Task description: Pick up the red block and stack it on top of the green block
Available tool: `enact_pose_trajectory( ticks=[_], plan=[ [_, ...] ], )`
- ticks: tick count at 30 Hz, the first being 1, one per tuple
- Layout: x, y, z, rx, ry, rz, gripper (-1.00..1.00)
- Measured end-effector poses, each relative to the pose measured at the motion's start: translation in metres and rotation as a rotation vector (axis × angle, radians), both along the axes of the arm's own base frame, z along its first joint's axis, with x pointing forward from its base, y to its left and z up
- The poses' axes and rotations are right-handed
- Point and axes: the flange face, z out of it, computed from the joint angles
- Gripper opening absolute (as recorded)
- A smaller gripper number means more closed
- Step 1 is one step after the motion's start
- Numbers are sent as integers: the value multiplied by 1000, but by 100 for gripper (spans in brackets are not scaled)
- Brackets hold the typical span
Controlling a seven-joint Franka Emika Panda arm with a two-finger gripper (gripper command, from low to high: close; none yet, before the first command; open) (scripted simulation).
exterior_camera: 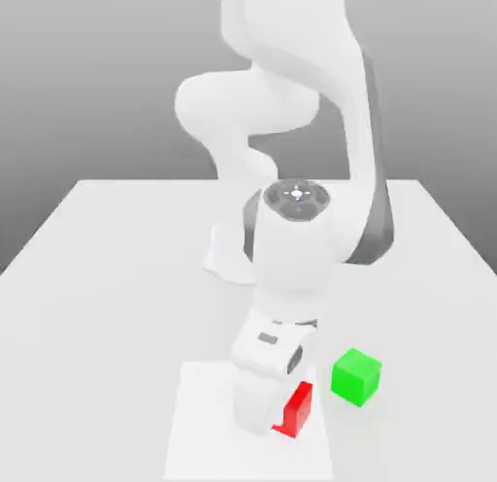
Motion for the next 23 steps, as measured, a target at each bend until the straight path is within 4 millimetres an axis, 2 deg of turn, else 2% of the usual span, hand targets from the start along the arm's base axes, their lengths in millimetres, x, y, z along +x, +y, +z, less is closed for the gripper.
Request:
enact_pose_trajectory(
  ticks=[4,9,13,15,19,20,23],
  plan=[
    [-3,0,29,2,5,-2,-100],
    [-39,68,51,20,23,114,-100],
    [-69,100,66,7,11,171,-100],
    [-73,106,55,5,8,181,-100],
    [-74,107,18,3,7,184,-100],
    [-75,106,10,2,7,182,100],
    [-75,106,10,2,7,182,100]
  ],
)
